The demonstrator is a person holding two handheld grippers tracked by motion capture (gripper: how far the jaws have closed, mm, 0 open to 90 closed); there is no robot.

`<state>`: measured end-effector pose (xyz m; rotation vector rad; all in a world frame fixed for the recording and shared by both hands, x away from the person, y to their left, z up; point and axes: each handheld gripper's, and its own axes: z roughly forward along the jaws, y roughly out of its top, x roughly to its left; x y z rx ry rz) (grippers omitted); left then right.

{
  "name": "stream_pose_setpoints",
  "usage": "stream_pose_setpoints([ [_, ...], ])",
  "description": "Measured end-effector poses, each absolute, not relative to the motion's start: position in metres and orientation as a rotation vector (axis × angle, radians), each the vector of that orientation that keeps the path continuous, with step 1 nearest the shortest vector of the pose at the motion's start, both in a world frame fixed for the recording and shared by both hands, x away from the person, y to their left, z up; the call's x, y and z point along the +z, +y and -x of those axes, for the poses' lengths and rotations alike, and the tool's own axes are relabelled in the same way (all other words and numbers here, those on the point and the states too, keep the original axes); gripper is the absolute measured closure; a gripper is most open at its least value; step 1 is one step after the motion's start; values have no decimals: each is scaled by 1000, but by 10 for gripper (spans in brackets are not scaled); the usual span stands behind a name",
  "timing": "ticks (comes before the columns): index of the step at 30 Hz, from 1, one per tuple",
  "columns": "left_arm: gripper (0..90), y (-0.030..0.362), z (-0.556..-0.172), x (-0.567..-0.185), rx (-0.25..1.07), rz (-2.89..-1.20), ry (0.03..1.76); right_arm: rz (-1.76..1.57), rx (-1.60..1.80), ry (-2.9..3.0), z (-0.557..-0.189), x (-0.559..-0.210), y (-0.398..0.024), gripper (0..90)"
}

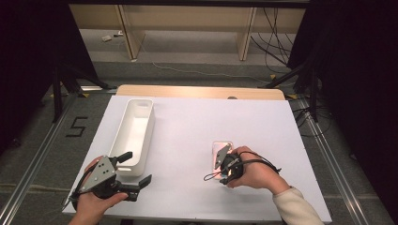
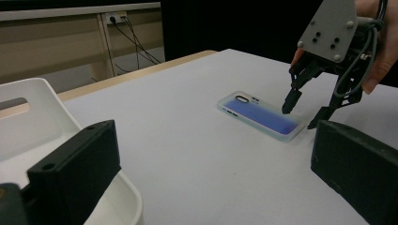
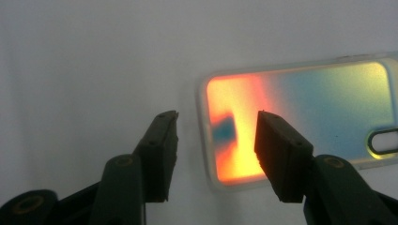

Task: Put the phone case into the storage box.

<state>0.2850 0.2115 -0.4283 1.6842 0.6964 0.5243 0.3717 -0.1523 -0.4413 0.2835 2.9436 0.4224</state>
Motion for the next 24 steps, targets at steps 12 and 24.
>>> stream_pose_setpoints([
  [12, 11, 213, -283, -428, 528, -1685, 698, -194, 268, 2991, -374, -443, -140, 592],
  [24, 11, 213, -284, -429, 521, -1682, 701, -172, 192, 3012, -376, -450, -141, 672],
])
